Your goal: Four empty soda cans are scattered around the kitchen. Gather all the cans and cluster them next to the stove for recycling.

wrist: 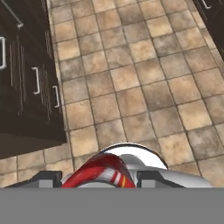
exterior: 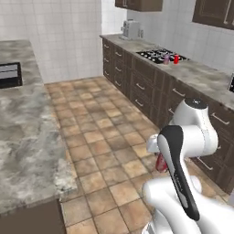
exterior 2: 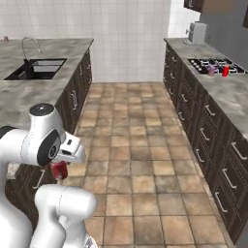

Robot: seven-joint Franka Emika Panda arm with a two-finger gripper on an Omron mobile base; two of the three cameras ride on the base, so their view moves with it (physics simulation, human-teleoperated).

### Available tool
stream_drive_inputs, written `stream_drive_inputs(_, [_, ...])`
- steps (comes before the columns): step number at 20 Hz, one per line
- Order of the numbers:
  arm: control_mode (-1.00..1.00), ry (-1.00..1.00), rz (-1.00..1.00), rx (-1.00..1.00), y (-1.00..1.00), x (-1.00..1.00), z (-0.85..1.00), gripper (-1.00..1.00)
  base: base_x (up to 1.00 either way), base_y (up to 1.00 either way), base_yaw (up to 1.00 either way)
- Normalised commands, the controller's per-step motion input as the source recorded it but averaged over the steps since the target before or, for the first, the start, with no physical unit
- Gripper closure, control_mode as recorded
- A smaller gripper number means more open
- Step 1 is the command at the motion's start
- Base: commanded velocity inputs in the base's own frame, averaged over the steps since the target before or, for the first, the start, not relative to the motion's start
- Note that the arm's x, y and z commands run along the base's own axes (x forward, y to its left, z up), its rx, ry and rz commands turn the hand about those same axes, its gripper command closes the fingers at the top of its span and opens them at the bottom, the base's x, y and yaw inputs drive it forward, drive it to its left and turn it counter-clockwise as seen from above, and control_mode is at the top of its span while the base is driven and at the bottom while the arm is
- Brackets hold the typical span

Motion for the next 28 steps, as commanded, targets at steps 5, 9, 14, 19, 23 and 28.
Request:
stream_drive_inputs(5, [1.0, 0.0, 0.0, 0.0, 0.0, 0.0, 0.0, 1.0, 0.88, -0.95, -0.16])
stream_drive_inputs(9, [1.0, 0.0, 0.0, 0.0, 0.0, 0.0, 0.0, 1.0, 1.0, -0.66, -0.26])
stream_drive_inputs(14, [1.0, 0.0, 0.0, 0.0, 0.0, 0.0, 0.0, 1.0, 1.0, -0.06, -0.03])
stream_drive_inputs(19, [1.0, 0.0, 0.0, 0.0, 0.0, 0.0, 0.0, 1.0, 1.0, -0.1, 0.02])
stream_drive_inputs(23, [1.0, 0.0, 0.0, 0.0, 0.0, 0.0, 0.0, 1.0, 1.0, 0.0, -0.15])
stream_drive_inputs(28, [1.0, 0.0, 0.0, 0.0, 0.0, 0.0, 0.0, 1.0, 1.0, 0.14, -0.27])
